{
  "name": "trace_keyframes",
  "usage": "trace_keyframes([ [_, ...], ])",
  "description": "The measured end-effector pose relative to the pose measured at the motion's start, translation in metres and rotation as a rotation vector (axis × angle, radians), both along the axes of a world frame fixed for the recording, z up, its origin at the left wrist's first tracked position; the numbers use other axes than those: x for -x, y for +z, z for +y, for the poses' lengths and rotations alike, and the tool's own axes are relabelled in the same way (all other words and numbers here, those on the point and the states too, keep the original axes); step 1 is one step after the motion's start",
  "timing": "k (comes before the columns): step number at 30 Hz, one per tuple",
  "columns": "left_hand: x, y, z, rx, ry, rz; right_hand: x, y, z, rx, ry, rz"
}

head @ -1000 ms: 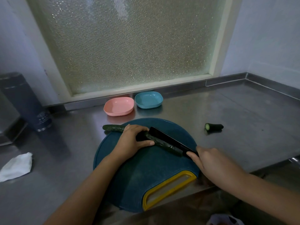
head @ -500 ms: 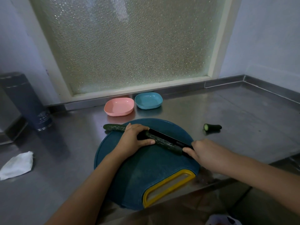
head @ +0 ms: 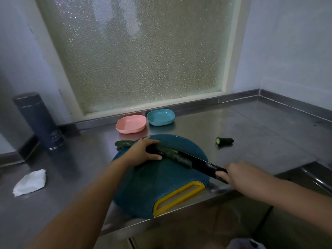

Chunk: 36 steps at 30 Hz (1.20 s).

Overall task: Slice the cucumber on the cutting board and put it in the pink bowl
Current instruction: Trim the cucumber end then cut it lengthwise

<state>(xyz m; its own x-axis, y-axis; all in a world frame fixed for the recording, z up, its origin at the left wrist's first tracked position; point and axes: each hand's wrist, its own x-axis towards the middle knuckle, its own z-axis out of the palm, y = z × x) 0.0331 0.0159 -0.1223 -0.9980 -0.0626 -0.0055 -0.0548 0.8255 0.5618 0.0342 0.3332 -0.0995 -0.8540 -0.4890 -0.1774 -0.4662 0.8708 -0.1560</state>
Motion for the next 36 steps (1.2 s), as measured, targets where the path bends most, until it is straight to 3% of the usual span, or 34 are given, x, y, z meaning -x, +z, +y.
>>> trace_keyframes([
  [4, -0.002, 0.011, -0.031, 0.180, 0.183, 0.027, -0.005, -0.004, 0.024, -0.077, 0.027, 0.126],
  [7, -0.004, 0.012, -0.054, 0.194, 0.238, -0.032, -0.011, -0.010, 0.033, -0.071, 0.042, 0.175],
  [17, -0.002, 0.018, -0.031, 0.104, 0.027, -0.011, -0.015, -0.013, 0.031, 0.002, 0.036, 0.178],
  [24, -0.006, 0.014, -0.016, 0.096, -0.007, 0.016, -0.007, -0.008, 0.013, -0.006, 0.072, 0.243],
  [31, -0.015, -0.002, -0.036, -0.167, 0.150, 0.090, 0.000, -0.002, -0.016, 0.026, 0.087, 0.252],
  [36, -0.008, -0.002, -0.044, -0.248, 0.105, 0.021, 0.010, 0.000, -0.034, -0.009, 0.077, 0.326],
])
